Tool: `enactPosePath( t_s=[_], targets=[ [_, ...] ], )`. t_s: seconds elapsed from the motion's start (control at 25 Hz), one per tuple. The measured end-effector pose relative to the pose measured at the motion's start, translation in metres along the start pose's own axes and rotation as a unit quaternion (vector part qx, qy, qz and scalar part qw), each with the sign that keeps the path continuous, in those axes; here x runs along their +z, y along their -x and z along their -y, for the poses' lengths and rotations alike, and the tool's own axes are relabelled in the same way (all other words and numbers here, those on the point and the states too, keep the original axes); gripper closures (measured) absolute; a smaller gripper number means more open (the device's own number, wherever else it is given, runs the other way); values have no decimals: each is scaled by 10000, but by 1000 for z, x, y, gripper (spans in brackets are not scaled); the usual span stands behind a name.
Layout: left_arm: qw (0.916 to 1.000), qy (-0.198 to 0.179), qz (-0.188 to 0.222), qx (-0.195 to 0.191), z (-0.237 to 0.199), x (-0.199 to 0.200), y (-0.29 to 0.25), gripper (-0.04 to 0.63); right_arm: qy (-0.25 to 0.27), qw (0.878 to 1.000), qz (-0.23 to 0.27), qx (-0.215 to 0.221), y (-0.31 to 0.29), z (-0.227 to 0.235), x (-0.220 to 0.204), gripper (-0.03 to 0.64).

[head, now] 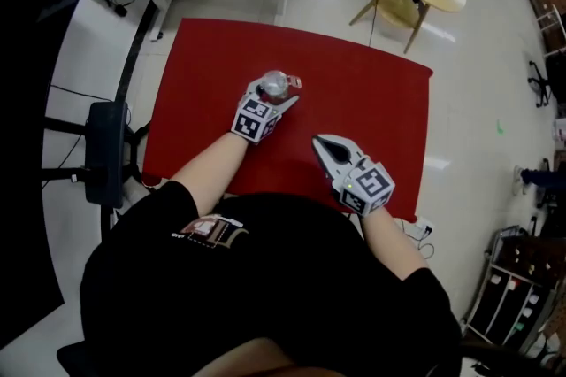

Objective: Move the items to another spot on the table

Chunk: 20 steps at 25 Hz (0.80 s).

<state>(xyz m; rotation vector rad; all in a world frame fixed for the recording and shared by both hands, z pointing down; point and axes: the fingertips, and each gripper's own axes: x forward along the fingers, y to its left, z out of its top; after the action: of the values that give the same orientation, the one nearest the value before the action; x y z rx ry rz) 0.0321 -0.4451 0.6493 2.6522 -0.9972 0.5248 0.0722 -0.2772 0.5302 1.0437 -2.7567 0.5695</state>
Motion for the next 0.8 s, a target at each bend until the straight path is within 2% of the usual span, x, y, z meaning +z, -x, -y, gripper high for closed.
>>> enactPosePath(
  t_s=[0.16, 0.36, 0.56, 0.8],
  targets=[
    [9997, -29, -175, 162, -24, -4, -39, 239, -62, 9999, -93, 130, -13, 24, -2, 627],
    [9988, 54, -19, 481, -58, 23, -90, 239, -129, 9989, -380, 252, -8, 44, -16, 627],
    [9979, 108, 115, 625, -88, 52, -145, 239, -382, 9984, -405, 23, 2, 71, -27, 627],
    [9966, 180, 205, 771, -112, 56, -185, 239, -512, 9974, -487, -155, 9, 83, -36, 627]
  ],
)
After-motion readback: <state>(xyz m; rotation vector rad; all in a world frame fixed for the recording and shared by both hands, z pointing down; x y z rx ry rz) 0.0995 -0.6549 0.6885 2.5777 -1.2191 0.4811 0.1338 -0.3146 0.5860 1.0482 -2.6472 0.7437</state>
